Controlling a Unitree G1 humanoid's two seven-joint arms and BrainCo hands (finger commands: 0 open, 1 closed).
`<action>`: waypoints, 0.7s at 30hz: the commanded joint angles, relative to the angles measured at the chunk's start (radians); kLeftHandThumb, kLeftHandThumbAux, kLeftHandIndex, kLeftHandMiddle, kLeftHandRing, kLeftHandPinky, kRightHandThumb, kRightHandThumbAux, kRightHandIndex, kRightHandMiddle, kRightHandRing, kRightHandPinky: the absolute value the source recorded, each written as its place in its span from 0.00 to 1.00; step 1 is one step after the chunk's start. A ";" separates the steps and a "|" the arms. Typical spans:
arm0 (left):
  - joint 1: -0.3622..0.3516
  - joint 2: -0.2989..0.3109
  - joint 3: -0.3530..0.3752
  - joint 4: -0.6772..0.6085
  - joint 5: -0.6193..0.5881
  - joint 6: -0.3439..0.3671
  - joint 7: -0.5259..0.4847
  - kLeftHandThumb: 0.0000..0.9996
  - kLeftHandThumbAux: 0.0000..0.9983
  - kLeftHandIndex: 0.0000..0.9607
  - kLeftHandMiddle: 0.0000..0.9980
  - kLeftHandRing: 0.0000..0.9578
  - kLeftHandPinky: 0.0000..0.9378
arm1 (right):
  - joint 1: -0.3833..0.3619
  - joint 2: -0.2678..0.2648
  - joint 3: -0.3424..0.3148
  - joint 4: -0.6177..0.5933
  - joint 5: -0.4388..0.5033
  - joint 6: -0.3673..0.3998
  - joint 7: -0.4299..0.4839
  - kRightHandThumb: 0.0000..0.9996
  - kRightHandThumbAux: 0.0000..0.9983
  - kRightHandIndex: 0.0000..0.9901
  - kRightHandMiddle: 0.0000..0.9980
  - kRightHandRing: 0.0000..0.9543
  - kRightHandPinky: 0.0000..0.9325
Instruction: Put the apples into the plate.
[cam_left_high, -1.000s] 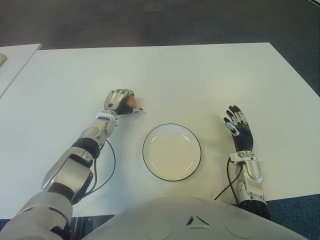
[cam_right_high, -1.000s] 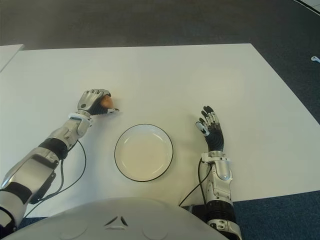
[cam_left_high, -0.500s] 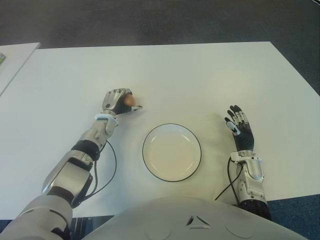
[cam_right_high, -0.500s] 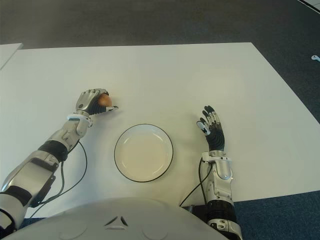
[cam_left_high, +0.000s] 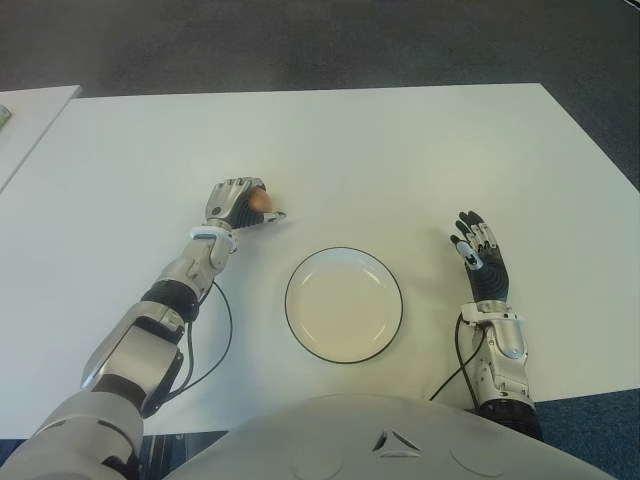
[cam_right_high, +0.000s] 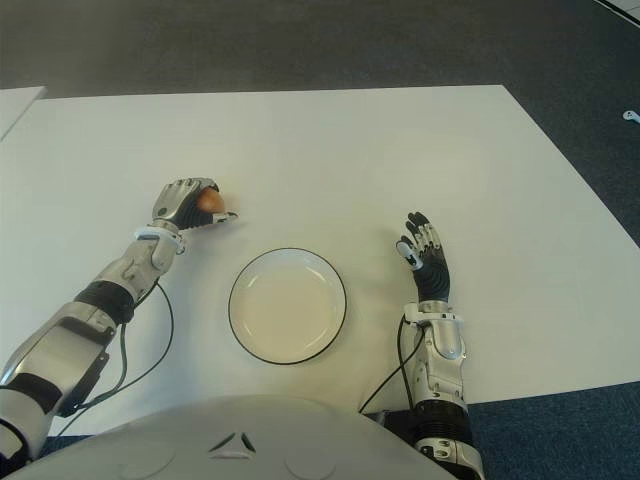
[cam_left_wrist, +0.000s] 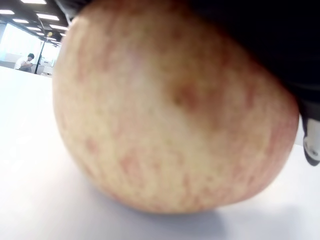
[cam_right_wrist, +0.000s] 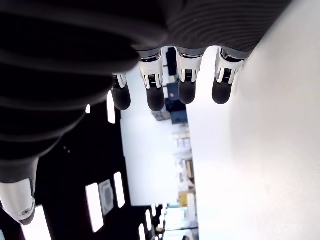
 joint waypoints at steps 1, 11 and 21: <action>0.066 -0.025 -0.026 0.017 -0.001 -0.003 -0.071 0.75 0.70 0.46 0.82 0.86 0.85 | 0.042 0.026 0.003 0.053 0.000 0.046 -0.008 0.19 0.55 0.10 0.12 0.06 0.04; 0.100 0.023 -0.015 -0.167 0.010 0.015 -0.100 0.75 0.70 0.46 0.83 0.86 0.85 | 0.054 0.024 0.008 0.042 -0.007 0.053 -0.005 0.17 0.57 0.10 0.12 0.05 0.01; 0.198 0.126 0.102 -0.648 -0.014 0.075 -0.255 0.75 0.70 0.46 0.93 0.92 0.92 | 0.050 0.016 0.008 0.056 -0.005 0.045 0.005 0.19 0.53 0.11 0.14 0.07 0.05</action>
